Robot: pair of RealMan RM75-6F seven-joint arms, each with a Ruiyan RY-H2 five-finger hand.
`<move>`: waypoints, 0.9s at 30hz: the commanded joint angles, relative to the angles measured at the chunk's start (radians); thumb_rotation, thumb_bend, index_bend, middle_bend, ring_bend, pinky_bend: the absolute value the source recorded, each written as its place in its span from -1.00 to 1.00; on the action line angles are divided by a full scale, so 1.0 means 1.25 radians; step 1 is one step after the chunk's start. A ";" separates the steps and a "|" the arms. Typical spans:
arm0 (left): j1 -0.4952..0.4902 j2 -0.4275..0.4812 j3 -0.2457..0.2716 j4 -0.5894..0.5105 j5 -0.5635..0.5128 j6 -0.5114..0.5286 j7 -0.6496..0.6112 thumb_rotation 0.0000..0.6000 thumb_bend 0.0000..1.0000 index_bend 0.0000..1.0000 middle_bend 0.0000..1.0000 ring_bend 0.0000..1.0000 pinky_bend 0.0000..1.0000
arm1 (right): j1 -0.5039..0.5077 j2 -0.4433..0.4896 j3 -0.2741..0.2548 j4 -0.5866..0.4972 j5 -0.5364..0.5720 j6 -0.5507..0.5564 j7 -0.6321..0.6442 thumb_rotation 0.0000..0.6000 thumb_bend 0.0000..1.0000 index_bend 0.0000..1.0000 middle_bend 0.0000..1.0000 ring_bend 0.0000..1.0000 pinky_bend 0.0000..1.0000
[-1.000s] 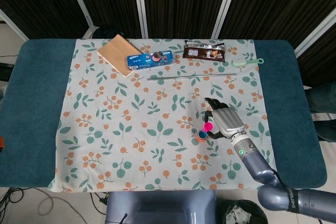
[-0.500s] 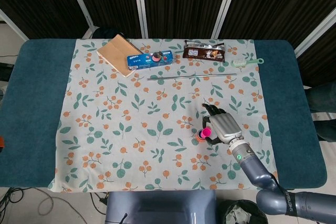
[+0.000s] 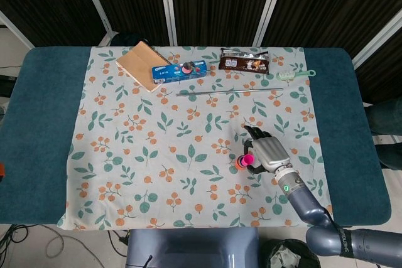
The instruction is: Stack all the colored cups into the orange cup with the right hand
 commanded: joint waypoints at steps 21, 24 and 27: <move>0.000 -0.001 0.001 0.003 0.004 0.003 0.002 1.00 -0.17 -0.70 -0.94 -0.98 -0.70 | -0.061 0.188 0.006 -0.158 -0.080 0.167 -0.017 1.00 -0.27 -1.00 -1.00 -0.97 -0.67; 0.000 -0.001 0.001 0.003 0.004 0.003 0.002 1.00 -0.17 -0.70 -0.94 -0.98 -0.70 | -0.112 0.252 -0.010 -0.209 -0.134 0.217 0.015 1.00 -0.27 -1.00 -1.00 -0.97 -0.67; 0.000 -0.002 0.002 0.002 0.010 0.005 0.003 1.00 -0.17 -0.70 -0.94 -0.98 -0.70 | -0.200 0.306 -0.060 -0.238 -0.235 0.295 0.064 1.00 -0.27 -1.00 -1.00 -0.97 -0.69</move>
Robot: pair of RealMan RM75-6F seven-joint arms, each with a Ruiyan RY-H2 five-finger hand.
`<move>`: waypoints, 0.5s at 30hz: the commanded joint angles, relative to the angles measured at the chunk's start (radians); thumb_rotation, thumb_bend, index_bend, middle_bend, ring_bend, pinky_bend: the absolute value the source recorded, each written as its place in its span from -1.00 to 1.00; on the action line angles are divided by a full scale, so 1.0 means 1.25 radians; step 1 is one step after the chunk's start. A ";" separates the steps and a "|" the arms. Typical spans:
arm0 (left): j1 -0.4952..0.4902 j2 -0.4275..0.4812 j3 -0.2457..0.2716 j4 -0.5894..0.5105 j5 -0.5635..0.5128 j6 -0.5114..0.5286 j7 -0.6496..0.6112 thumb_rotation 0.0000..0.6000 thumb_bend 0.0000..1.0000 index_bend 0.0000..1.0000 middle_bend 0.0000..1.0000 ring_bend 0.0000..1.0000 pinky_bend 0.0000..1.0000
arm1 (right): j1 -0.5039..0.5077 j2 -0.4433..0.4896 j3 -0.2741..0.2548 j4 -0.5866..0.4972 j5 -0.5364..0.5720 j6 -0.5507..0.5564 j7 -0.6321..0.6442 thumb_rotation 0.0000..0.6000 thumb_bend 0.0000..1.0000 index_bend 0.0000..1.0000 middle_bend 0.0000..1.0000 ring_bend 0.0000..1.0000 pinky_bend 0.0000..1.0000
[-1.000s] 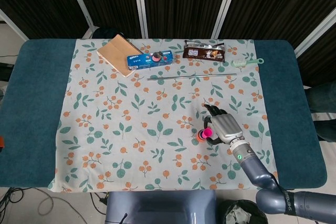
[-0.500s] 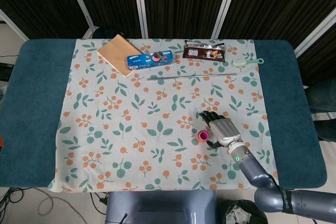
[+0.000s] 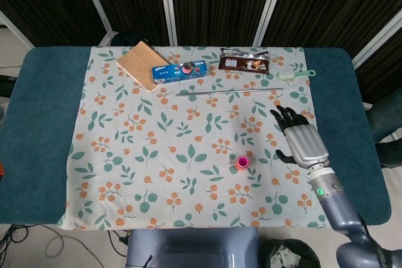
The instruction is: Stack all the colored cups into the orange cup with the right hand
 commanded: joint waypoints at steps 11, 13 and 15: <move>0.005 -0.003 0.005 -0.006 0.018 0.013 -0.003 1.00 -0.17 -0.70 -0.94 -0.98 -0.71 | -0.375 -0.006 -0.203 0.159 -0.446 0.362 0.239 1.00 -0.27 -1.00 -1.00 -0.97 -0.72; 0.005 -0.003 0.006 -0.006 0.021 0.015 -0.003 1.00 -0.17 -0.70 -0.94 -0.98 -0.71 | -0.403 -0.035 -0.206 0.198 -0.458 0.389 0.245 1.00 -0.27 -1.00 -1.00 -0.97 -0.72; 0.006 -0.003 0.006 -0.005 0.023 0.017 -0.005 1.00 -0.17 -0.70 -0.94 -0.98 -0.71 | -0.428 -0.064 -0.201 0.235 -0.464 0.415 0.255 1.00 -0.27 -1.00 -1.00 -0.97 -0.73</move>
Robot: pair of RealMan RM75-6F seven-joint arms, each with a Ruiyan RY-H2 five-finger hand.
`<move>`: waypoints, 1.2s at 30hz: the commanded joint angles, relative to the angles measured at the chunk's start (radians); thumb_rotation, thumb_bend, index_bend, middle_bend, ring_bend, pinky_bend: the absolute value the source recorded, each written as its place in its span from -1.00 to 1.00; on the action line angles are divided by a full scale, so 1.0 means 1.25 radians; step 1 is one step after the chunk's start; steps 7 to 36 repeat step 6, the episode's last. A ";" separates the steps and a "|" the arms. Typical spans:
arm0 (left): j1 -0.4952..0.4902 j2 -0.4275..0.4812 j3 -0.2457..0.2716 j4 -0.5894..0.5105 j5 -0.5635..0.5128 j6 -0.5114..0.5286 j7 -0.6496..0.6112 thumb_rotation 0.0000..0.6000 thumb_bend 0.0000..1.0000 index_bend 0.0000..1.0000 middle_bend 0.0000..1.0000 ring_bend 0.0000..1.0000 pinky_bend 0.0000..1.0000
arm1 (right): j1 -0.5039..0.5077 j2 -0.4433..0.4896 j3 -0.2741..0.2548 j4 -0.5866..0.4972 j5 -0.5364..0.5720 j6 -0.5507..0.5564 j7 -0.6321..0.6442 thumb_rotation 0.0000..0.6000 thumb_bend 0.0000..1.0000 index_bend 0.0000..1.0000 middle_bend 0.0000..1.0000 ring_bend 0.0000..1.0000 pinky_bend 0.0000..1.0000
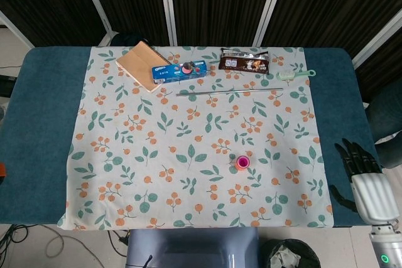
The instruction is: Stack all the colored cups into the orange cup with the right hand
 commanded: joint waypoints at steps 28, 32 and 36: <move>0.000 0.001 0.001 0.001 0.002 -0.002 -0.003 1.00 -0.17 -0.70 -0.94 -0.98 -0.71 | -0.080 -0.060 0.001 0.093 -0.044 0.075 0.038 1.00 -0.27 -1.00 -1.00 -0.97 -0.73; 0.000 0.001 0.001 0.001 0.002 -0.002 -0.003 1.00 -0.17 -0.70 -0.94 -0.98 -0.71 | -0.080 -0.060 0.001 0.093 -0.044 0.075 0.038 1.00 -0.27 -1.00 -1.00 -0.97 -0.73; 0.000 0.001 0.001 0.001 0.002 -0.002 -0.003 1.00 -0.17 -0.70 -0.94 -0.98 -0.71 | -0.080 -0.060 0.001 0.093 -0.044 0.075 0.038 1.00 -0.27 -1.00 -1.00 -0.97 -0.73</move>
